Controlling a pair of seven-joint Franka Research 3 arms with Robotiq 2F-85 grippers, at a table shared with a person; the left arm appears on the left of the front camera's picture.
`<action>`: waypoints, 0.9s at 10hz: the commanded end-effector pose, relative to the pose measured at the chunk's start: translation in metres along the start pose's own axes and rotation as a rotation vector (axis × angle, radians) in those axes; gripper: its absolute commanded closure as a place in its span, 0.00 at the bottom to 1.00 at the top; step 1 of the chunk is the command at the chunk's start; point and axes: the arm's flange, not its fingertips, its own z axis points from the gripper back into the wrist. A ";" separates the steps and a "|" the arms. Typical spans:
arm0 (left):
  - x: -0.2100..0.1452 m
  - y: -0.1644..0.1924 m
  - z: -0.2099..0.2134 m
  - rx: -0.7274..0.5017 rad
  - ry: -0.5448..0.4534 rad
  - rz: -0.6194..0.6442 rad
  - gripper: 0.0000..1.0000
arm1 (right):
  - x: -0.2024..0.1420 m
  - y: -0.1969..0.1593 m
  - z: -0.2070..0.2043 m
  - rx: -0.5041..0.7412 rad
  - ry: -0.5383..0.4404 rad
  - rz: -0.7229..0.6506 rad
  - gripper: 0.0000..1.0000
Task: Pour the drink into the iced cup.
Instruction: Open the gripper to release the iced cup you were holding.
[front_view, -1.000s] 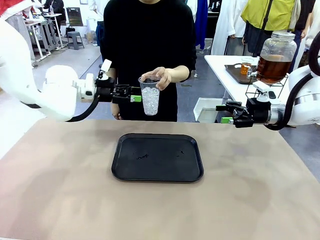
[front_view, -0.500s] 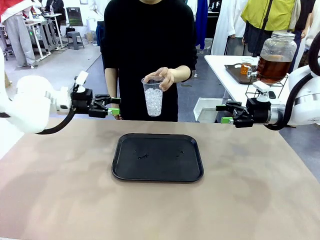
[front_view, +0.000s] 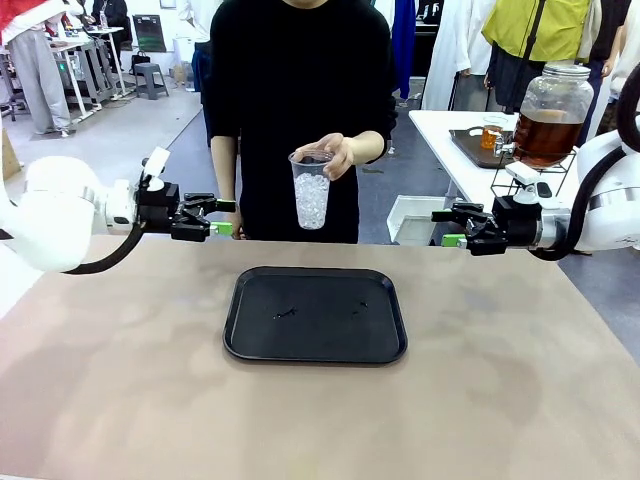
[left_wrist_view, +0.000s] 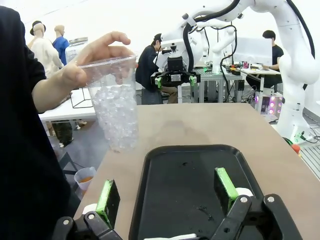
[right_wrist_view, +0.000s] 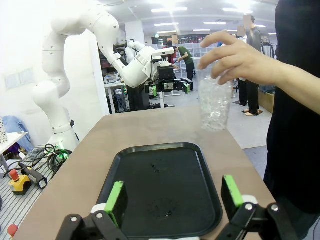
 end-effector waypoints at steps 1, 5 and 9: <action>0.003 0.002 -0.001 0.001 0.000 0.008 0.00 | 0.004 -0.001 -0.001 0.004 0.002 -0.008 0.00; 0.003 0.002 -0.001 0.001 0.000 0.008 0.00 | 0.004 -0.001 -0.001 0.004 0.002 -0.008 0.00; 0.003 0.002 -0.001 0.001 0.000 0.008 0.00 | 0.004 -0.001 -0.001 0.004 0.002 -0.008 0.00</action>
